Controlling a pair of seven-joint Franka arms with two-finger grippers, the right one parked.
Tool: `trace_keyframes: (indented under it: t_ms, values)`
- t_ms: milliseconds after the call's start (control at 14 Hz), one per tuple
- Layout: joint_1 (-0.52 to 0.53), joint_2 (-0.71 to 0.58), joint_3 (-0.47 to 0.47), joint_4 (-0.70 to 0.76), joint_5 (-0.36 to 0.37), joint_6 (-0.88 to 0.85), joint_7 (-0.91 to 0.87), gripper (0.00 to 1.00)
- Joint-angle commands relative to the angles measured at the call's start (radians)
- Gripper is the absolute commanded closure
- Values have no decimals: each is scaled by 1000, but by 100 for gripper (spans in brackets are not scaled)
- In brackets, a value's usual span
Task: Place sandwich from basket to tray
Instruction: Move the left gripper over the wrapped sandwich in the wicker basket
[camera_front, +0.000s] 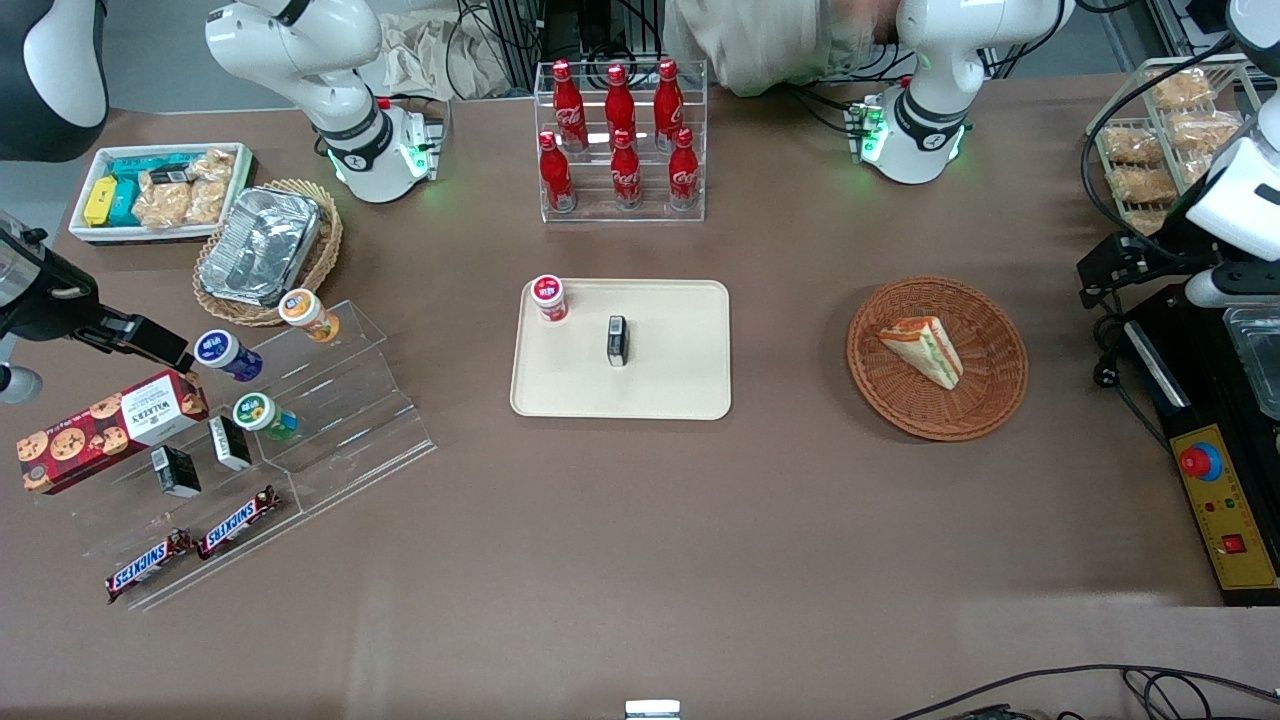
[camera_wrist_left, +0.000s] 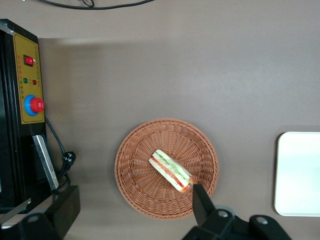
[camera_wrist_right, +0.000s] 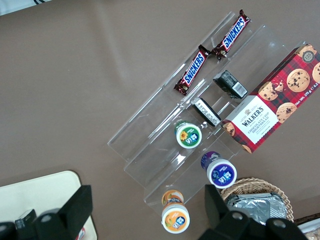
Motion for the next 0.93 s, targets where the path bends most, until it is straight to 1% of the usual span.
trace_keyframes:
  t_ms: [0, 286, 357, 500, 643, 786, 857]
  values:
    - [-11, 4, 1, 16, 19, 0, -24, 0]
    - [-15, 1, 1, 9, 20, -15, -19, 0]
    - [-11, -14, 1, -22, 19, -33, -9, 0]
    - [-11, -51, 1, -97, 17, -49, -27, 0]
    - [-10, -126, 3, -244, 16, -49, -47, 0]
    - [-10, -187, 3, -380, 5, 30, -97, 0]
    - [-13, -201, 1, -433, 5, 73, -169, 0]
